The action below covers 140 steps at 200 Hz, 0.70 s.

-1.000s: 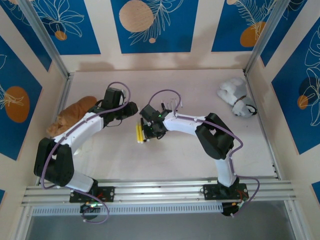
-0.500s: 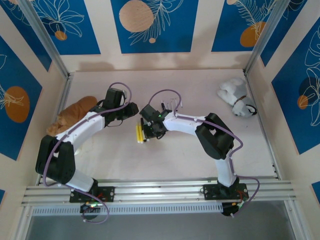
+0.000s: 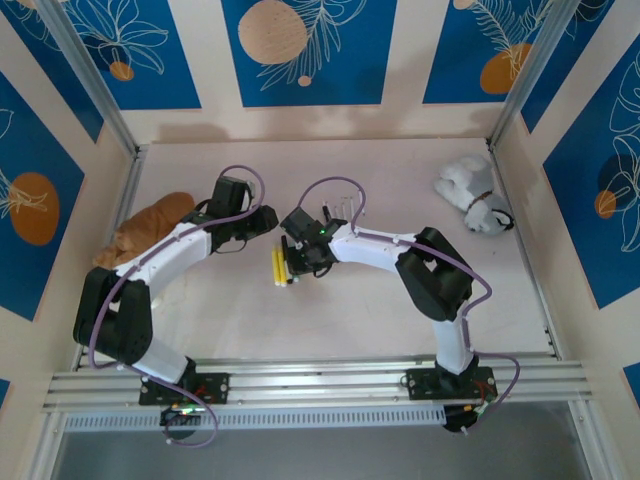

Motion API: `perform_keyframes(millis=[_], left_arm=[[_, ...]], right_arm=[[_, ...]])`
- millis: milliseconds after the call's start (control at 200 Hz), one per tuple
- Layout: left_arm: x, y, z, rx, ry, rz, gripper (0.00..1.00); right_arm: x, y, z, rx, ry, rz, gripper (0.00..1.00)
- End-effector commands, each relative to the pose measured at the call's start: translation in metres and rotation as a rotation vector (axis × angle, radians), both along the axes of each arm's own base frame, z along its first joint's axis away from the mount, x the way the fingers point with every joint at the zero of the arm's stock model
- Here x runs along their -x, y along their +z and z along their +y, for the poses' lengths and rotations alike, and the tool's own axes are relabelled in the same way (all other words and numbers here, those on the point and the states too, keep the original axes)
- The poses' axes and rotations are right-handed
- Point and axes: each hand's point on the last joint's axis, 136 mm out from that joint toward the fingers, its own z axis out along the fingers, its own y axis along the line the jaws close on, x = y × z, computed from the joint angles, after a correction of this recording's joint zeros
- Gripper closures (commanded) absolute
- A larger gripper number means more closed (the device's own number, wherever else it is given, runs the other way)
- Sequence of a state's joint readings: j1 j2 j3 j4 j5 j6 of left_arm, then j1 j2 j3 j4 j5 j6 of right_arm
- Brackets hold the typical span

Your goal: Open the pen caps

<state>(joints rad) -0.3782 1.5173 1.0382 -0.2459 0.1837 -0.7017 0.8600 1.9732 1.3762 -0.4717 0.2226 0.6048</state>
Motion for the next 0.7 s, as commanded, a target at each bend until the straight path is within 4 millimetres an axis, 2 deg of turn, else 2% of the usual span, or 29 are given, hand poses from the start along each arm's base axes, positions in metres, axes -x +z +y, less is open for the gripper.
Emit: perform_keyframes(millis=[0, 235, 415, 575, 645, 695], left_arm=[[0.002, -0.003, -0.005, 0.018, -0.014, 0.010, 0.65], [0.001, -0.007, -0.006, 0.015, -0.019, 0.017, 0.65], [0.000, -0.011, -0.007, 0.013, -0.019, 0.023, 0.66], [-0.003, -0.018, -0.010, 0.023, -0.020, 0.033, 0.66], [-0.004, -0.023, -0.013, 0.026, -0.024, 0.043, 0.66], [-0.004, -0.026, -0.016, 0.029, -0.029, 0.050, 0.66]], right_arm=[[-0.002, 0.001, 0.008, -0.024, 0.007, 0.018, 0.71], [-0.004, -0.021, 0.004, 0.037, -0.001, 0.064, 0.71], [-0.006, -0.035, -0.019, 0.171, -0.044, 0.059, 0.72], [-0.009, -0.044, -0.030, 0.236, -0.056, 0.070, 0.75], [-0.010, -0.048, -0.032, 0.256, -0.055, 0.079, 0.78], [-0.009, -0.052, -0.034, 0.260, -0.052, 0.085, 0.88]])
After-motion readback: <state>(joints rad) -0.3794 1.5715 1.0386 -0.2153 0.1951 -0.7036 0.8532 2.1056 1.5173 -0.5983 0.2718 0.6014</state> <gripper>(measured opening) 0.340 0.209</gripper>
